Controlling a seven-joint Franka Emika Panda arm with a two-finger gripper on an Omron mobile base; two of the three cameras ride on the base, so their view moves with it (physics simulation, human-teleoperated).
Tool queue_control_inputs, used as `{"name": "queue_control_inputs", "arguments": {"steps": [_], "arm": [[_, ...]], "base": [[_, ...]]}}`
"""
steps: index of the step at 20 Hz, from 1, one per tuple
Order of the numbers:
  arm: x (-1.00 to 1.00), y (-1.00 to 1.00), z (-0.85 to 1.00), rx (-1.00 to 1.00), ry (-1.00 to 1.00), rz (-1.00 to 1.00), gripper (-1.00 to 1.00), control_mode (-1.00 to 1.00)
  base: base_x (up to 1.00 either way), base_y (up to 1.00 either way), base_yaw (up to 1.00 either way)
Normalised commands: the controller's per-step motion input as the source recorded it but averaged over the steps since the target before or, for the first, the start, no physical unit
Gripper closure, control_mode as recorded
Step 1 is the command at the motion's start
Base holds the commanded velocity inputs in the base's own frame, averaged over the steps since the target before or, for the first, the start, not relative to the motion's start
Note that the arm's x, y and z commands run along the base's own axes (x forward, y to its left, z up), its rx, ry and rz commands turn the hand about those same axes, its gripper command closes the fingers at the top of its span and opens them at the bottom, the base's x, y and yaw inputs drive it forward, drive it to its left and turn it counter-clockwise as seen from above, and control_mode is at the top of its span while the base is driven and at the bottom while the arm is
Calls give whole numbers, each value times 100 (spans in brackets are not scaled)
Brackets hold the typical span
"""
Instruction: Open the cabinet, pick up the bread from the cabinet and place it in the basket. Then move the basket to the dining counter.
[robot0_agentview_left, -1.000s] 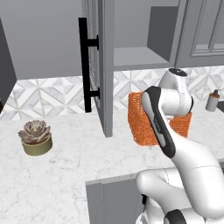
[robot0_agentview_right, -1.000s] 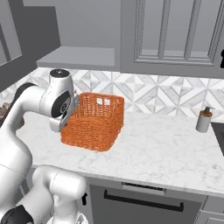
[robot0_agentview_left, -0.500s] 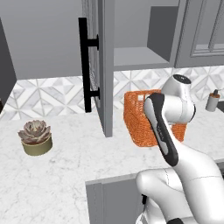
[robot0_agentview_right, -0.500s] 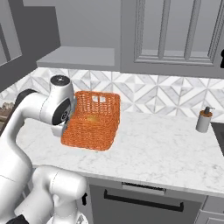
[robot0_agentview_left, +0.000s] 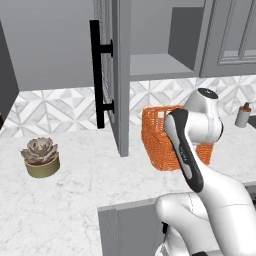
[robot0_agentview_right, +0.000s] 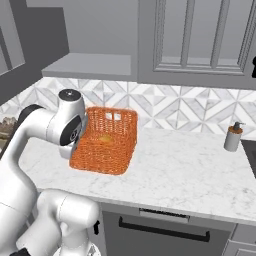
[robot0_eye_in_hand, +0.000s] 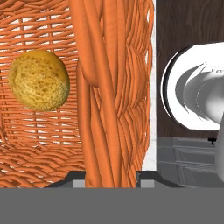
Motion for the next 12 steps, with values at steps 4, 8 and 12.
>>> {"name": "queue_control_inputs", "arguments": {"steps": [4,8,12], "arm": [[0,0,0,0,0,0,100,100],[0,0,0,0,0,0,100,100],[0,0,0,0,0,0,100,100]], "base": [[-51,-10,-3],[-66,-21,-11],[-29,-70,-44]]}}
